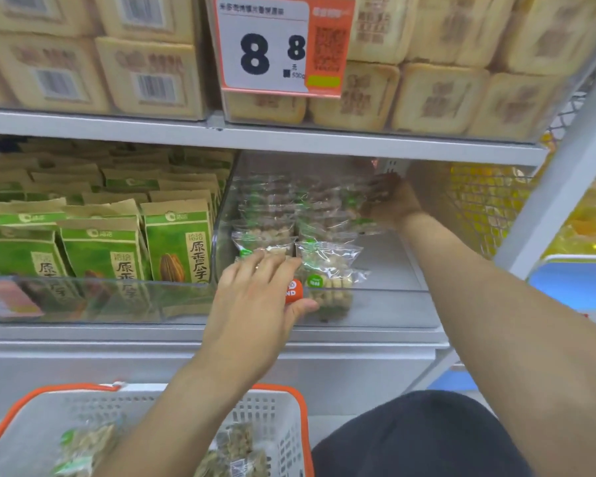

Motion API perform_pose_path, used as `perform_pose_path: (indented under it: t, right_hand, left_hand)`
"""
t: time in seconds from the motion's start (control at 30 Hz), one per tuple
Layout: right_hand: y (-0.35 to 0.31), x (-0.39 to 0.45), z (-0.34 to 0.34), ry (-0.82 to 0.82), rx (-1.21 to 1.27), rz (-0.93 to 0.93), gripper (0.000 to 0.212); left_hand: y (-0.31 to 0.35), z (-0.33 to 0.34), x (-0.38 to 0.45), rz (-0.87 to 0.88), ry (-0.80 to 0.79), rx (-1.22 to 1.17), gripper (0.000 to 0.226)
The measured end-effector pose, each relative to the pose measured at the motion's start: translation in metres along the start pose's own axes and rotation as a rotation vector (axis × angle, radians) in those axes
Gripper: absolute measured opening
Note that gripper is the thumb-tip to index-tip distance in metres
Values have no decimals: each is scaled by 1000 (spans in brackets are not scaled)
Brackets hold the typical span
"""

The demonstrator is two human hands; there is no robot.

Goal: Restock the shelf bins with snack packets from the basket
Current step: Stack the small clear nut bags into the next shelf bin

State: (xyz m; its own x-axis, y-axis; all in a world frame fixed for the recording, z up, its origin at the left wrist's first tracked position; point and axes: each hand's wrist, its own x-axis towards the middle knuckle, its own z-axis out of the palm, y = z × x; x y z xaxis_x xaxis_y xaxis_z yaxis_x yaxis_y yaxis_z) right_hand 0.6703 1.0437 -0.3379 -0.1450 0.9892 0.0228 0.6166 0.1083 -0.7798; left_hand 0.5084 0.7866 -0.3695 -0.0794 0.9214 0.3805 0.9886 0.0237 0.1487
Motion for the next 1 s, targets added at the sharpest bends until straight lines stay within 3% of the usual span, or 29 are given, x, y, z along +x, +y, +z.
perform_pose_path:
  t: [0.07, 0.17, 0.27, 0.37, 0.5, 0.67, 0.87, 1.0]
  right_hand:
    - [-3, -4, 6, -38, 68, 42, 67]
    - [9, -2, 17, 55, 71, 27, 64]
    - [15, 3, 21, 110, 180, 62, 34]
    - [23, 8, 23, 131, 121, 24, 29]
    - [25, 10, 24, 132, 27, -31, 46]
    - [26, 11, 23, 117, 11, 0, 43]
    - [-1, -16, 1, 42, -180, 143, 80]
    - [-22, -66, -29, 14, -189, 67, 62]
  left_hand:
    - [-1, 1, 2, 1, -7, -2, 63]
    - [-3, 1, 5, 9, 3, 0, 62]
    - [-3, 3, 9, 28, 39, 32, 59]
    - [-3, 3, 10, 48, 81, 41, 57]
    - [-3, 4, 9, 70, 111, 42, 56]
    - [-4, 1, 10, 61, 77, 32, 56]
    - [-3, -8, 11, 33, 6, -21, 60]
    - [-2, -18, 11, 3, -73, -124, 60]
